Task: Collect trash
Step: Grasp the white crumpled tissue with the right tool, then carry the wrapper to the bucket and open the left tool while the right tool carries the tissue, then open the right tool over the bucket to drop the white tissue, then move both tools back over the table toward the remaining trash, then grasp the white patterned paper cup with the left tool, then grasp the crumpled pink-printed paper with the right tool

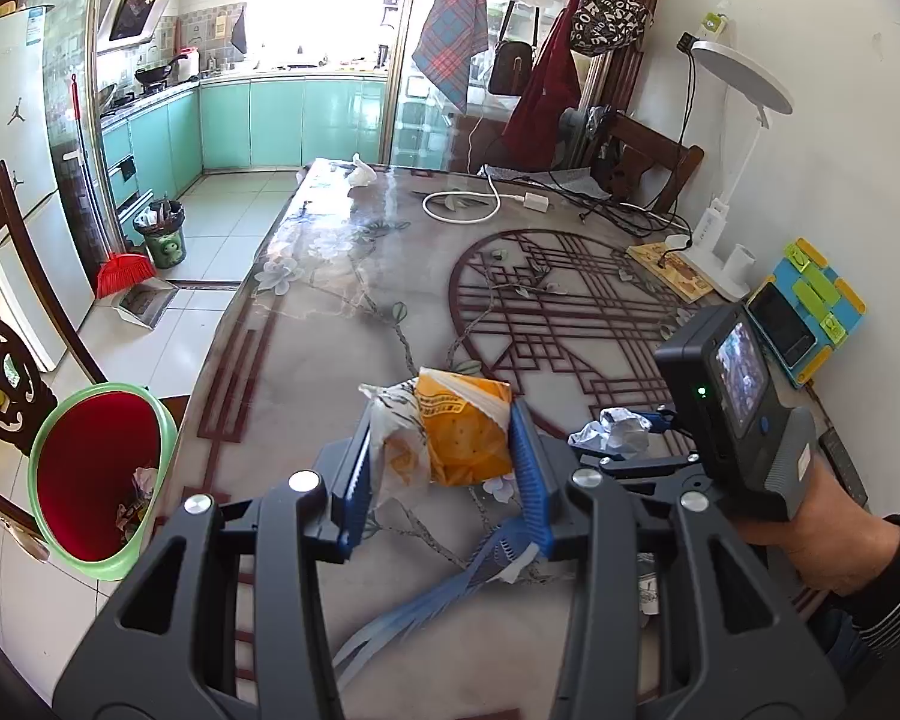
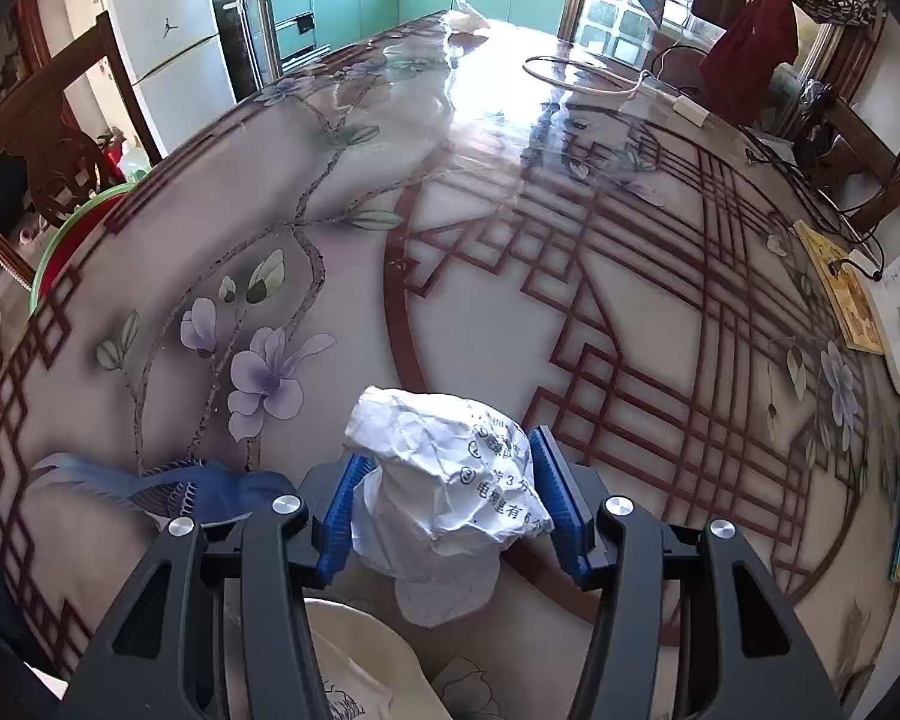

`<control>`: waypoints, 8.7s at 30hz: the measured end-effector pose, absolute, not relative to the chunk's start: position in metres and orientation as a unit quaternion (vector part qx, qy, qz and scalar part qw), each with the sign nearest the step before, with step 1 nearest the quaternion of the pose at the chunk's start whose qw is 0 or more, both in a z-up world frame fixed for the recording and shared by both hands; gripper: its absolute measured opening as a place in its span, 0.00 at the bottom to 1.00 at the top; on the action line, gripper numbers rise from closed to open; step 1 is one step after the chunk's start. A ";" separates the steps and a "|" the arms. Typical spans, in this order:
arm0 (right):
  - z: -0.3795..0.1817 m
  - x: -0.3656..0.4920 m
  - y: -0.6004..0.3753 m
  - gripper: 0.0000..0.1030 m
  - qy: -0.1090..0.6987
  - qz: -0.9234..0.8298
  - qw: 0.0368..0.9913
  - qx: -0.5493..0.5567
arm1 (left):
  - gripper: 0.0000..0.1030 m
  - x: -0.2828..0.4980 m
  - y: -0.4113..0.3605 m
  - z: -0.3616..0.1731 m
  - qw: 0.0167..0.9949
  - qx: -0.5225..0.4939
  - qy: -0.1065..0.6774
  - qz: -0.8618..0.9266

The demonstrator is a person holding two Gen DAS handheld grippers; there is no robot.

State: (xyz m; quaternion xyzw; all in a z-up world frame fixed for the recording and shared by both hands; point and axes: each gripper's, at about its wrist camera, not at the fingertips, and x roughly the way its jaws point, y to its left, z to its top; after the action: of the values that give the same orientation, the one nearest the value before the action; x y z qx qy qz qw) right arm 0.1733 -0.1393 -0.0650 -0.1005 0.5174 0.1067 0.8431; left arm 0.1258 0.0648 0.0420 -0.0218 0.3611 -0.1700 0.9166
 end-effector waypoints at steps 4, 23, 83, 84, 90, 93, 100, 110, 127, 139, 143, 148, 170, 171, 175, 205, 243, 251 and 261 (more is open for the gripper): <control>-0.051 0.168 -0.136 0.40 0.501 0.110 0.852 -0.102 | 0.39 0.124 0.067 0.045 0.918 -0.023 0.357 -0.169; 0.053 0.161 -0.012 0.39 0.373 0.191 0.898 -0.136 | 0.39 0.152 0.192 0.075 0.943 -0.031 0.331 -0.030; -0.041 0.234 0.320 0.53 0.405 0.349 0.819 -0.207 | 0.95 0.149 0.476 0.027 0.875 -0.194 0.271 0.350; -0.040 0.235 0.319 0.65 0.401 0.346 0.823 -0.206 | 0.95 0.148 0.476 0.027 0.875 -0.194 0.270 0.351; -0.021 0.230 0.310 0.94 0.376 0.339 0.836 -0.210 | 0.95 0.146 0.476 0.028 0.877 -0.193 0.268 0.350; -0.011 0.224 0.301 0.94 0.364 0.335 0.842 -0.214 | 0.95 0.145 0.472 0.032 0.881 -0.192 0.259 0.347; 0.018 0.205 0.253 0.94 0.344 0.320 0.861 -0.194 | 0.95 0.145 0.451 0.045 0.899 -0.189 0.250 0.307; 0.051 0.163 0.135 0.94 0.331 0.269 0.889 -0.167 | 0.95 0.153 0.373 0.072 0.930 -0.155 0.262 0.206; 0.049 0.088 -0.071 0.94 0.353 0.147 0.917 -0.110 | 0.95 0.129 0.148 0.070 0.955 -0.044 0.292 -0.011; 0.037 0.043 -0.183 0.94 0.360 0.067 0.928 -0.074 | 0.95 0.105 0.059 0.032 0.929 -0.016 0.342 -0.137; 0.028 0.034 -0.216 0.94 0.369 0.045 0.927 -0.060 | 0.95 0.098 0.032 0.017 0.918 0.003 0.361 -0.165; 0.027 0.028 -0.248 0.94 0.370 0.020 0.928 -0.028 | 0.95 0.087 0.004 0.002 0.902 0.016 0.383 -0.197; 0.019 0.022 -0.287 0.94 0.366 0.001 0.931 0.018 | 0.95 0.070 -0.083 -0.055 0.855 0.079 0.455 -0.238; 0.019 0.022 -0.287 0.94 0.365 0.001 0.931 0.017 | 0.95 0.072 -0.084 -0.057 0.853 0.079 0.459 -0.235; 0.020 0.021 -0.287 0.94 0.362 0.002 0.932 0.017 | 0.95 0.079 -0.086 -0.065 0.849 0.083 0.473 -0.221; 0.004 0.019 -0.265 0.94 0.381 0.027 0.924 -0.002 | 0.48 0.114 -0.063 -0.082 0.838 0.041 0.512 -0.185; -0.080 0.031 -0.188 0.83 0.463 0.062 0.882 -0.051 | 0.47 0.112 0.017 0.002 0.897 -0.003 0.405 -0.177; -0.083 0.029 -0.191 0.62 0.472 0.075 0.878 -0.036 | 0.48 0.111 0.019 0.002 0.897 -0.001 0.406 -0.177; -0.070 0.023 -0.190 0.48 0.466 0.085 0.880 -0.027 | 0.48 0.109 0.018 0.004 0.900 -0.003 0.400 -0.174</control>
State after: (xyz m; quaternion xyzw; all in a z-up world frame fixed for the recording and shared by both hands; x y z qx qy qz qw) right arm 0.0227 -0.1905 -0.0703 -0.0269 0.4657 0.0853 0.8804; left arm 0.1095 0.0181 0.0041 -0.0032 0.3995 -0.1739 0.9001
